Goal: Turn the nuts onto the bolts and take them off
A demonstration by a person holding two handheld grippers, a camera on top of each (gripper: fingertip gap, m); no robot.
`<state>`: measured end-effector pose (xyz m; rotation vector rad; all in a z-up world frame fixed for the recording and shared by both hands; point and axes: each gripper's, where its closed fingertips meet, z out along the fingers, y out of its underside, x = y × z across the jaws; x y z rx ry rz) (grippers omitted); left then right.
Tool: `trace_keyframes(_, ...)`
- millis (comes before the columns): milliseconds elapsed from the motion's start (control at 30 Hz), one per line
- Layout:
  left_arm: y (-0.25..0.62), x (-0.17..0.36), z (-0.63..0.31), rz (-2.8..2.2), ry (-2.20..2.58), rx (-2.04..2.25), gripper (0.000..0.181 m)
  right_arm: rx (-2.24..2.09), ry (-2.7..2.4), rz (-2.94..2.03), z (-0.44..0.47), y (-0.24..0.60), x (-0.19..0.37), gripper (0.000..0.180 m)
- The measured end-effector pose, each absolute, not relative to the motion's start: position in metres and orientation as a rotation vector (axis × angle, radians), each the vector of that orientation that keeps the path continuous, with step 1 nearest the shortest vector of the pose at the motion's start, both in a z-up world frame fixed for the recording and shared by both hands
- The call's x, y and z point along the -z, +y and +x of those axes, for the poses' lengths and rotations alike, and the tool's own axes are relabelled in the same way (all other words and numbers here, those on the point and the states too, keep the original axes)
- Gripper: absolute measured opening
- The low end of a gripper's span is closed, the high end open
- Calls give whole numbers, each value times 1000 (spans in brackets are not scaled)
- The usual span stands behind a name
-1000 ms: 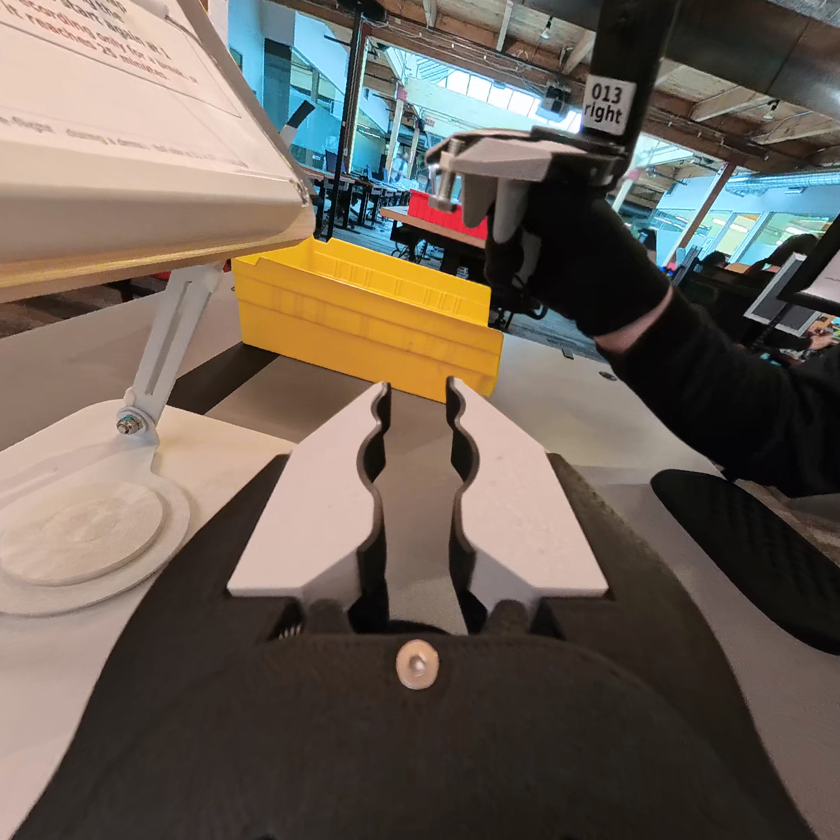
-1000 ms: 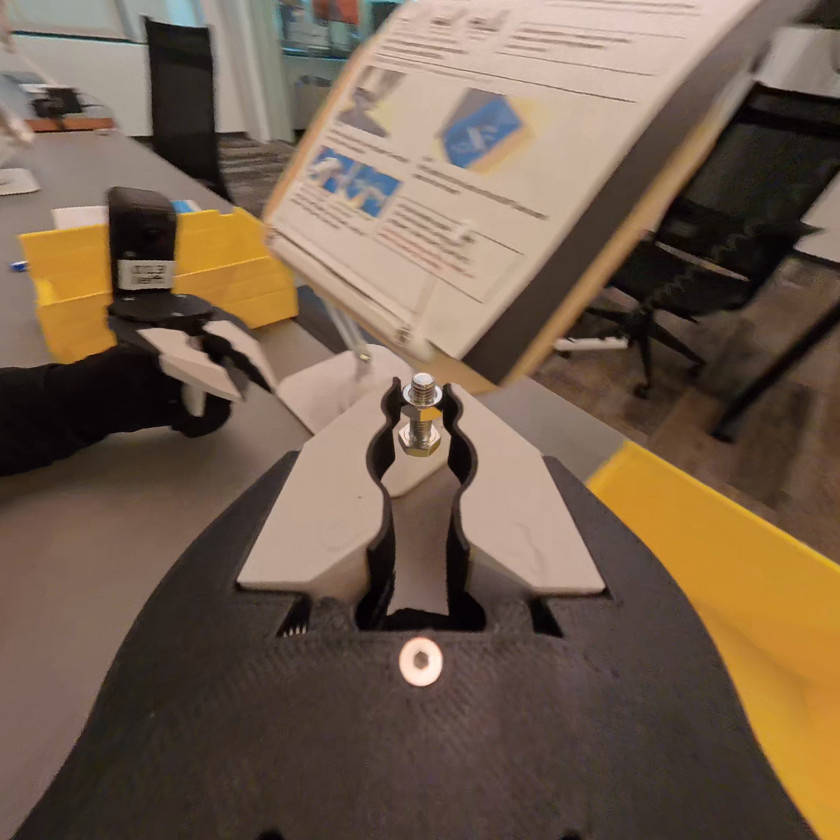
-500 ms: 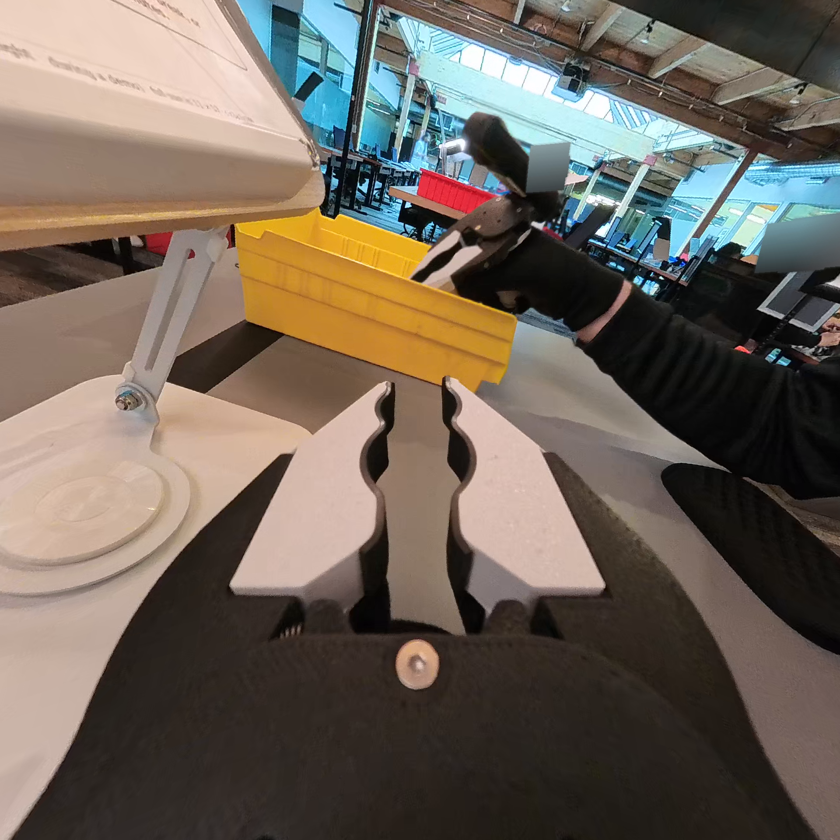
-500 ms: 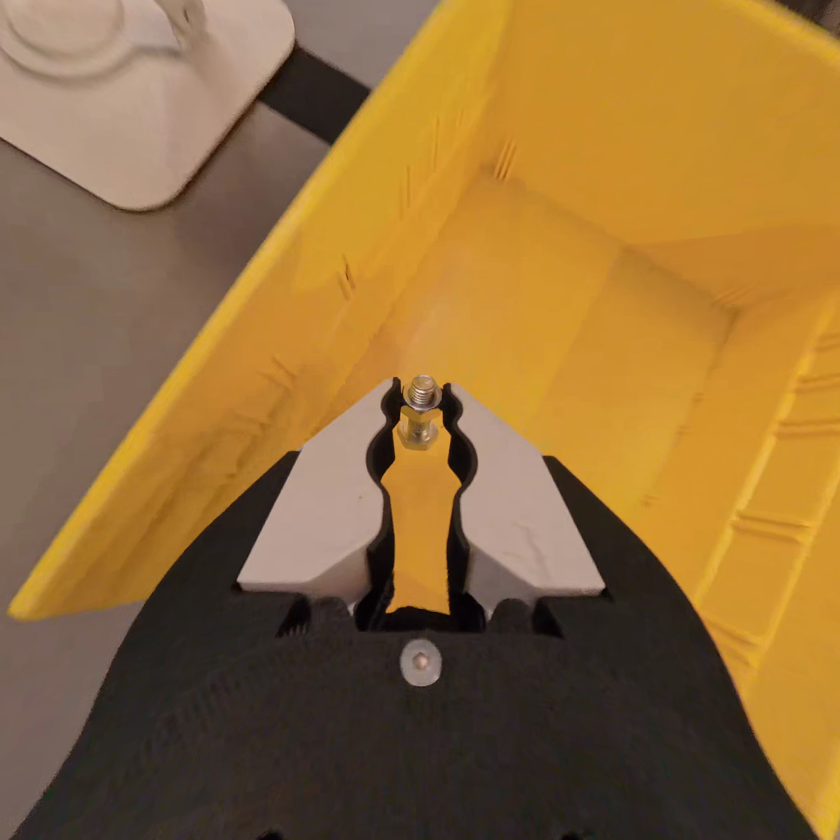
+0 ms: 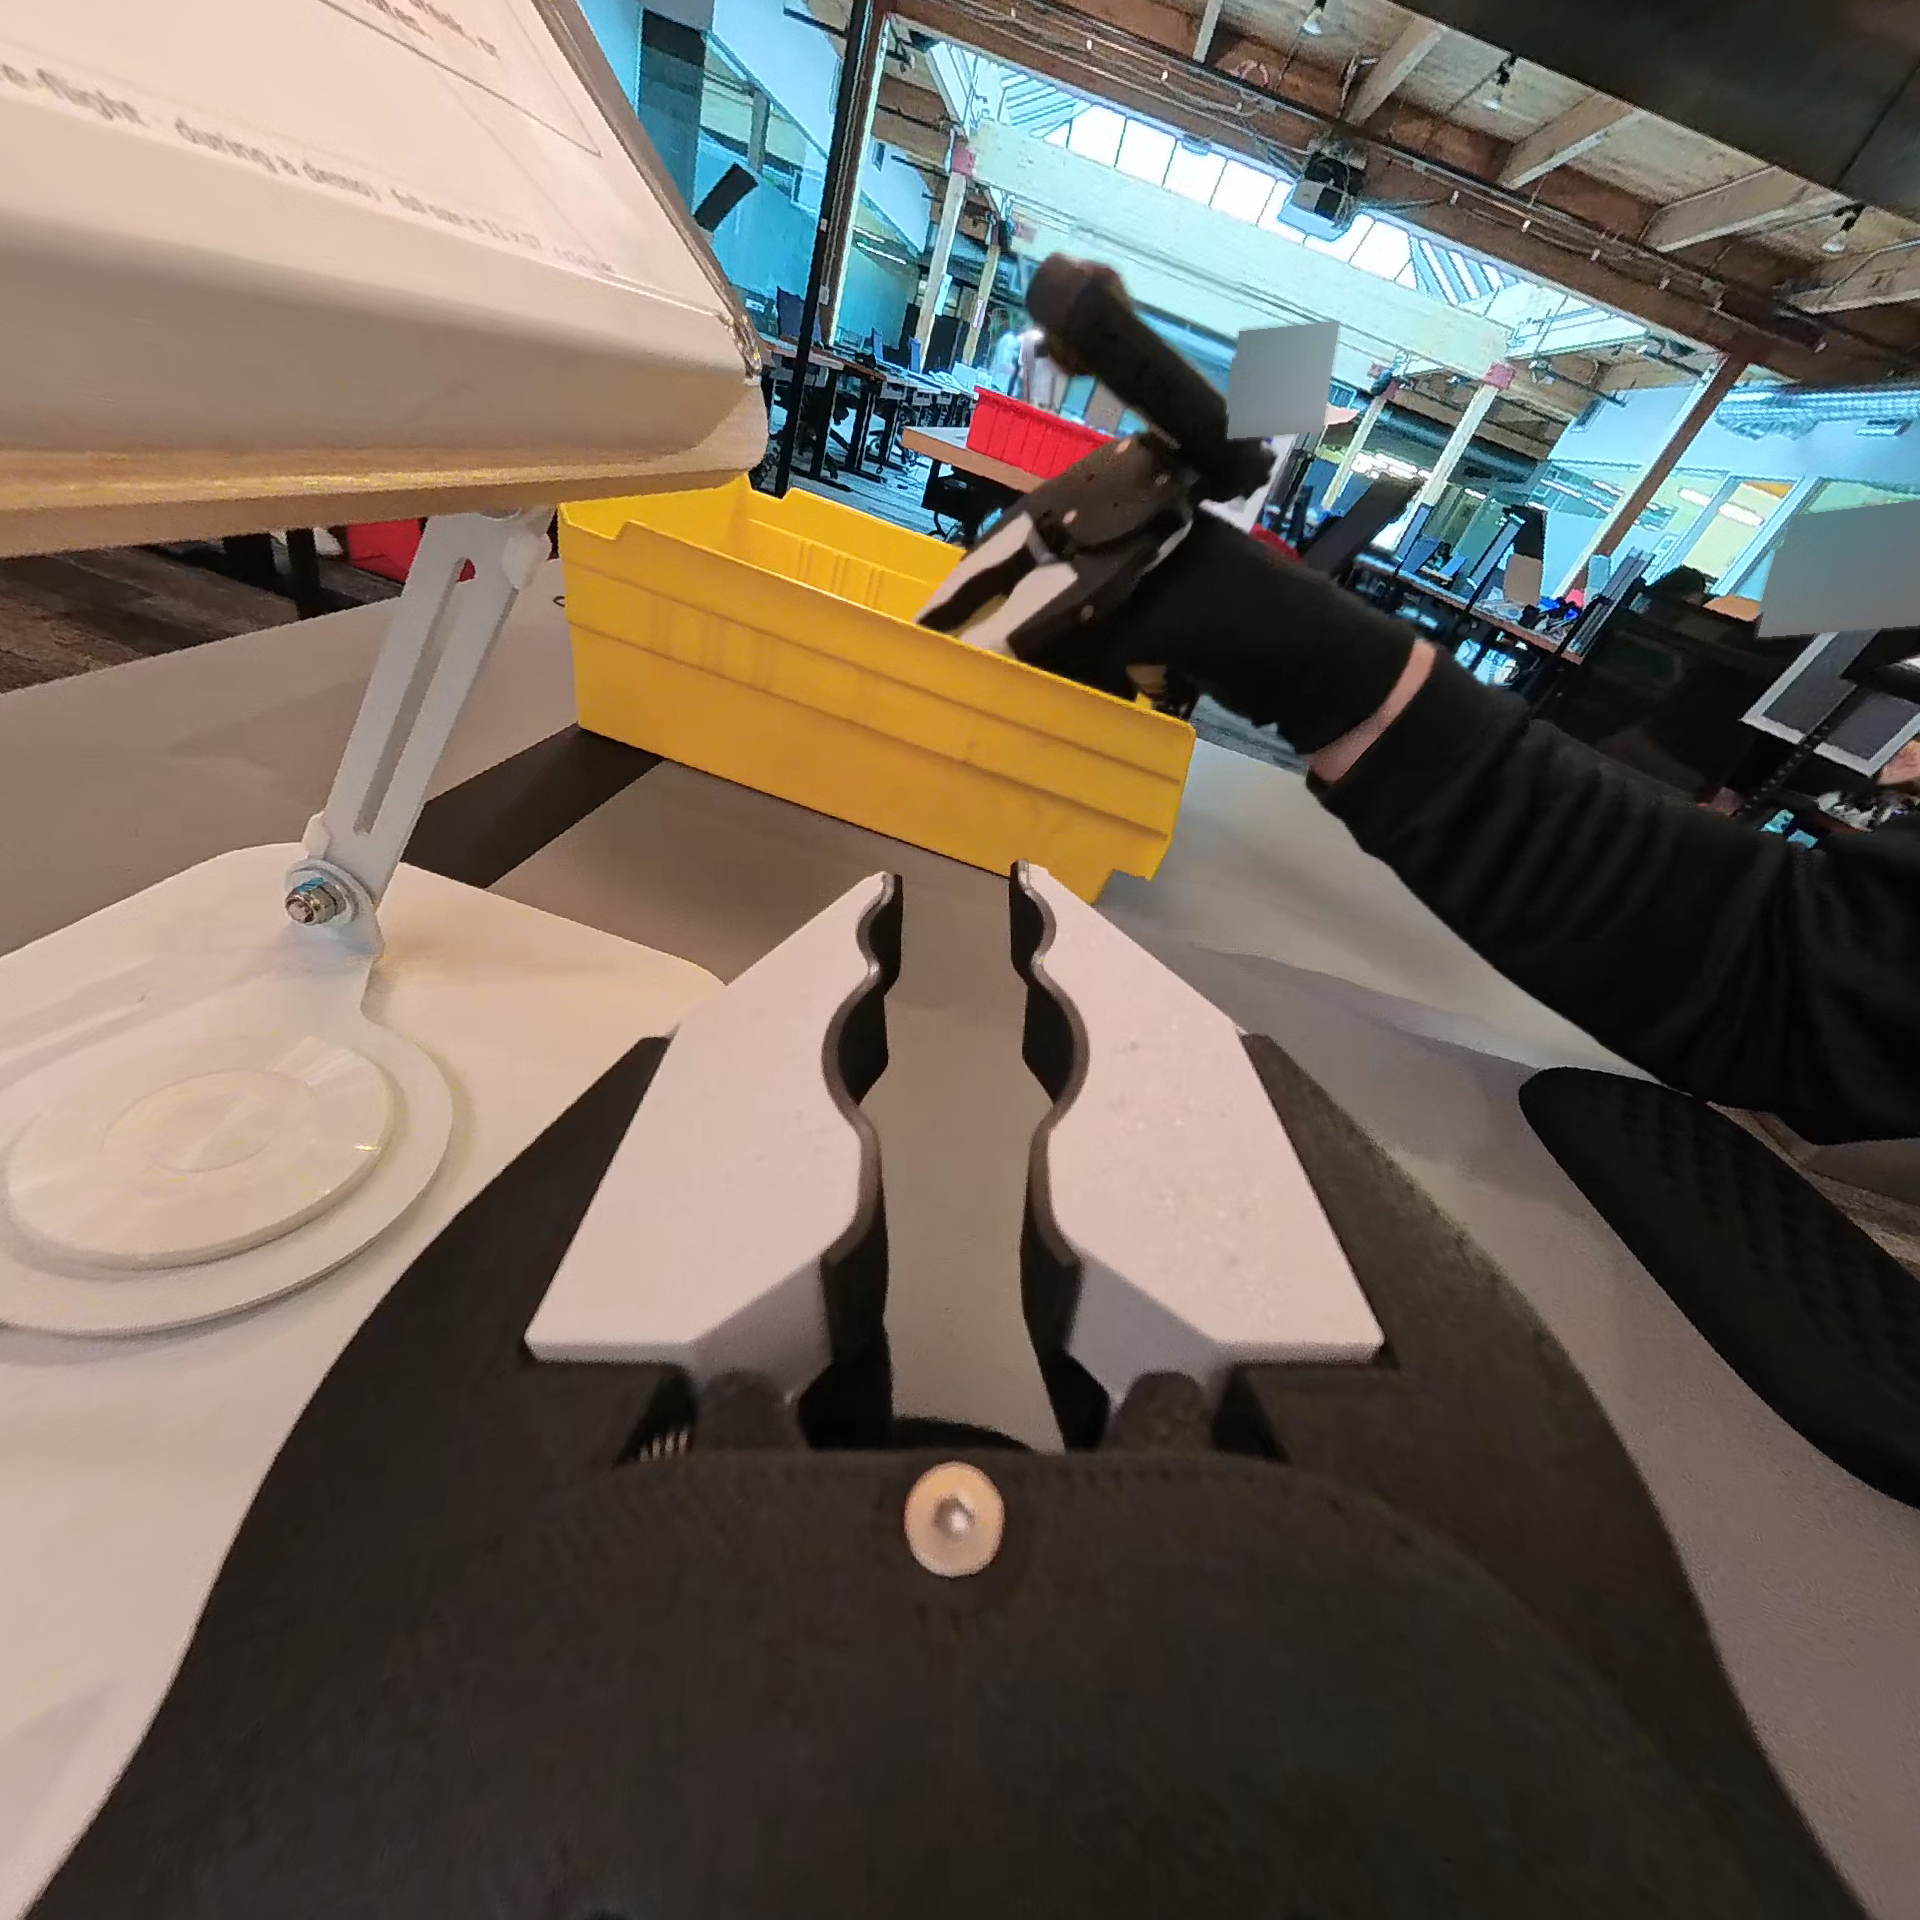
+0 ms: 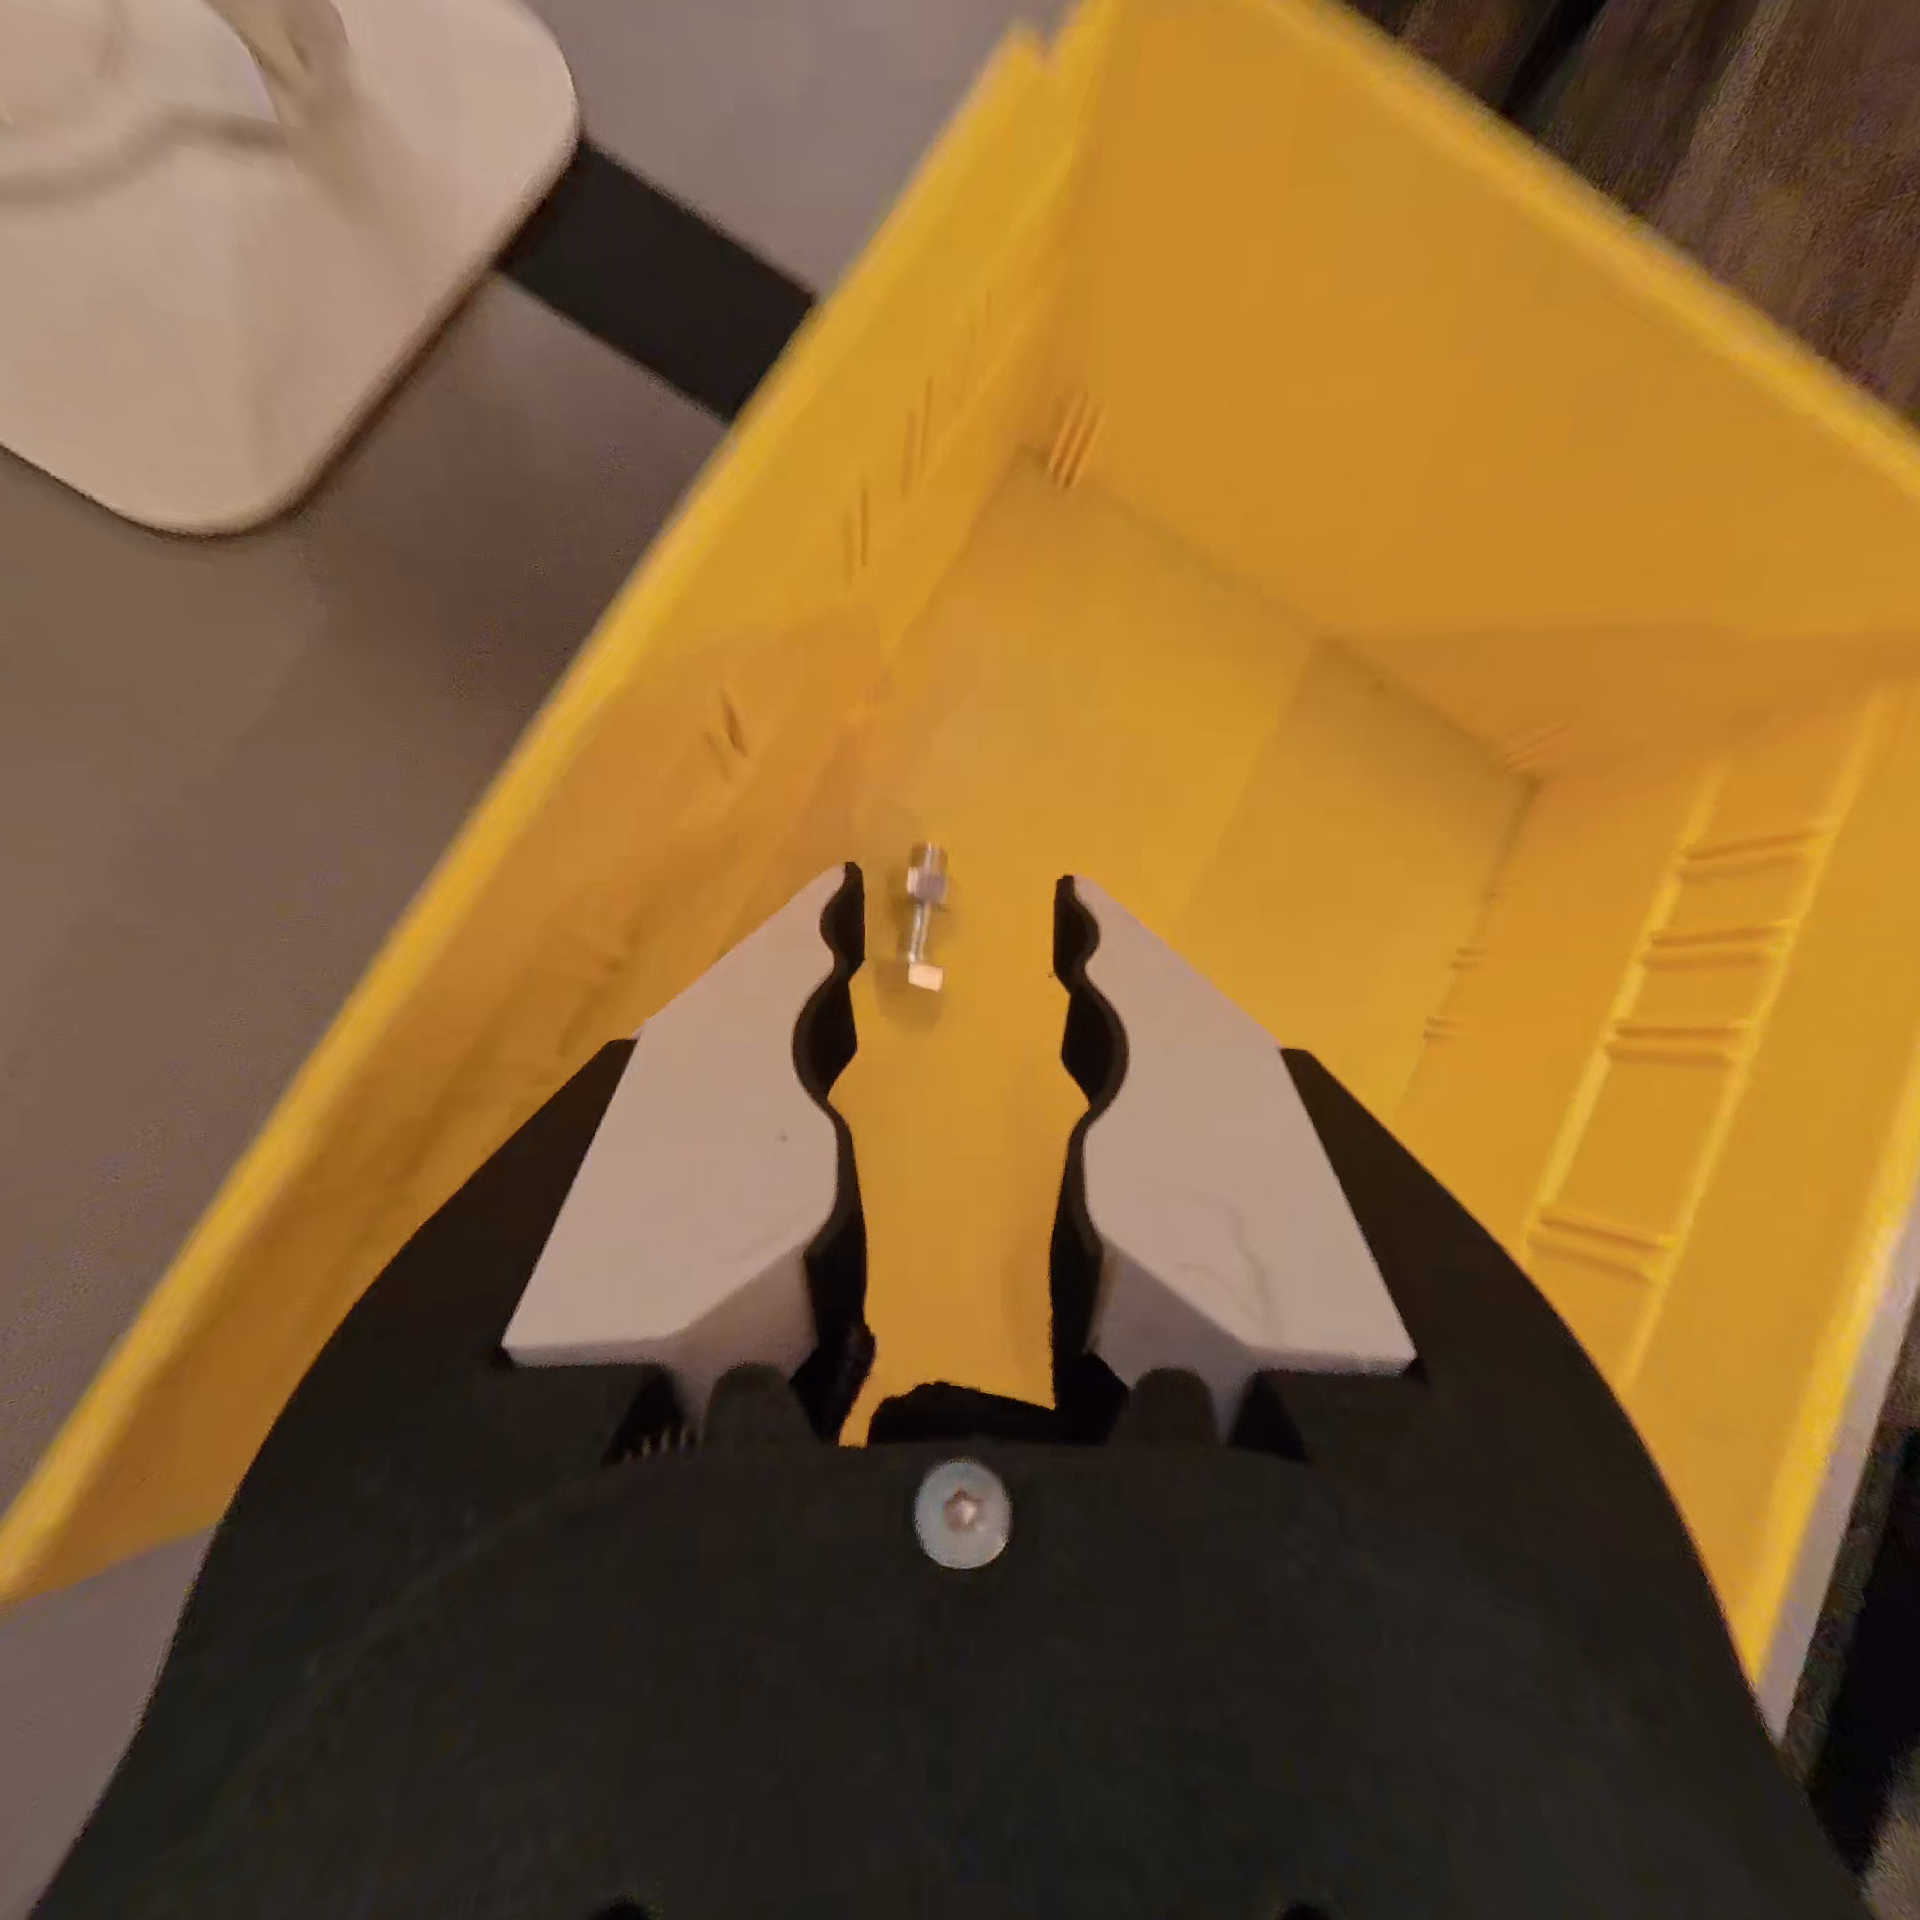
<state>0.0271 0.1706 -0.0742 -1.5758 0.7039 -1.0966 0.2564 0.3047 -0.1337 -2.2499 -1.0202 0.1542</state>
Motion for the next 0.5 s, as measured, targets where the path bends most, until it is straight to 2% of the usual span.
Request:
trace_keyframes(33,171,74,27,-1576,702,1097,19,-167,-1008,-2209,252,305,120,34)
trace_keyframes(300,169,76,33,-1577,723,1094,19,-469,-931,-1721,175,269,-29,25)
trace_keyframes(500,169,74,32,-1572,724,1085,19,-611,-974,-1565,127,240,-74,24)
